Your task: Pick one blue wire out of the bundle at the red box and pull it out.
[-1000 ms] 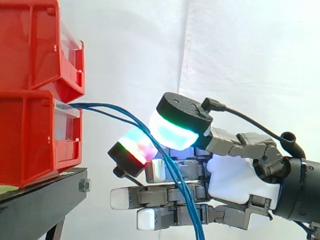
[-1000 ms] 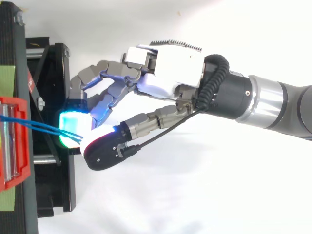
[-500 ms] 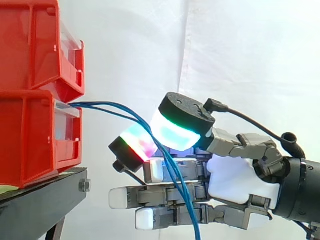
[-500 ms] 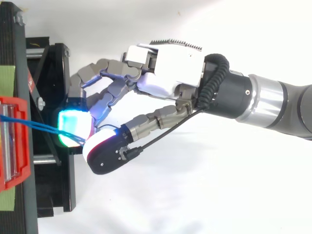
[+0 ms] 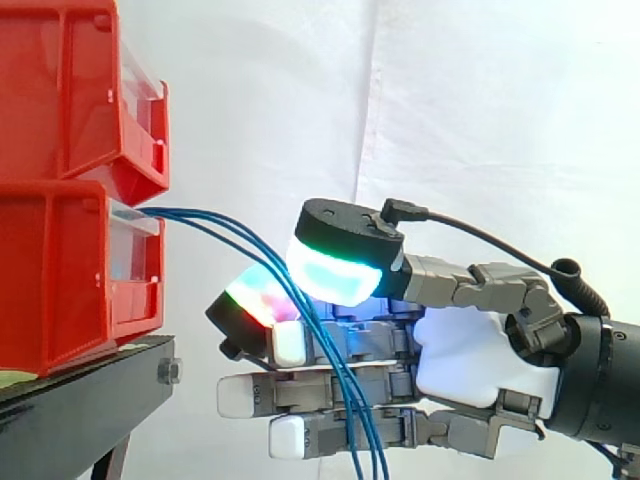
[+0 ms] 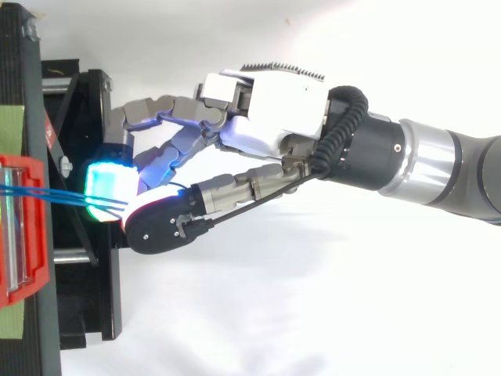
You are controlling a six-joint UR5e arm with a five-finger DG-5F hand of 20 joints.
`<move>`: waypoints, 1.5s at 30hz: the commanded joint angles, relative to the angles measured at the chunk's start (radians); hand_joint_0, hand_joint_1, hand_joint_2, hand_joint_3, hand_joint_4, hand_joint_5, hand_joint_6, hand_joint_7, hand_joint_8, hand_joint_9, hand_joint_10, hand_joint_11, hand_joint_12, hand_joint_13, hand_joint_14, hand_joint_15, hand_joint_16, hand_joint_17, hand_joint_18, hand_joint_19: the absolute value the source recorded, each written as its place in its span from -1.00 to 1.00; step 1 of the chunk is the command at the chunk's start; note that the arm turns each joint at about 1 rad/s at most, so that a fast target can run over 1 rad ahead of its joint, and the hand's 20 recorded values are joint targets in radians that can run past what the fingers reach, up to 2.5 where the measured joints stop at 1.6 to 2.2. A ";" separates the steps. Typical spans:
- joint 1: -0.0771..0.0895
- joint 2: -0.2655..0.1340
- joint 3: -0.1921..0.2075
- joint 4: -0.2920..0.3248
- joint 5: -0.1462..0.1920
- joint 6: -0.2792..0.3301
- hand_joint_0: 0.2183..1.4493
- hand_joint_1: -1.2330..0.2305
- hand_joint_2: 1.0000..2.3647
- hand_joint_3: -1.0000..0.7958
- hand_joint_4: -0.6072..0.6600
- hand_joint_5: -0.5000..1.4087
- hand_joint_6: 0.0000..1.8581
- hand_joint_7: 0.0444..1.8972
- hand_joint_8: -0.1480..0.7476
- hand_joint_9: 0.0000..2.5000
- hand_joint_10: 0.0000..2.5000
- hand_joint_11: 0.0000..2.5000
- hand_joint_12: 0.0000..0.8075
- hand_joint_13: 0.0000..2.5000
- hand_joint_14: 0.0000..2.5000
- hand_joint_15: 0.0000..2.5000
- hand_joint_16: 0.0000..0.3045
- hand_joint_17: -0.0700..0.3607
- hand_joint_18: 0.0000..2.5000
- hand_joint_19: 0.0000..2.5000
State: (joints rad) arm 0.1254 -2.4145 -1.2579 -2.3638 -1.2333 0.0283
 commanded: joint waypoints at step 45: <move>-0.001 0.000 -0.002 0.000 -0.002 0.002 -0.33 -0.47 -0.98 -0.14 0.33 -0.62 -0.17 0.08 -0.04 -0.19 -0.98 -0.44 -0.05 -0.42 -0.99 -0.67 -0.66 -0.13 -0.47 -0.57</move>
State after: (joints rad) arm 0.1242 -2.4145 -1.2593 -2.3639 -1.2342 0.0306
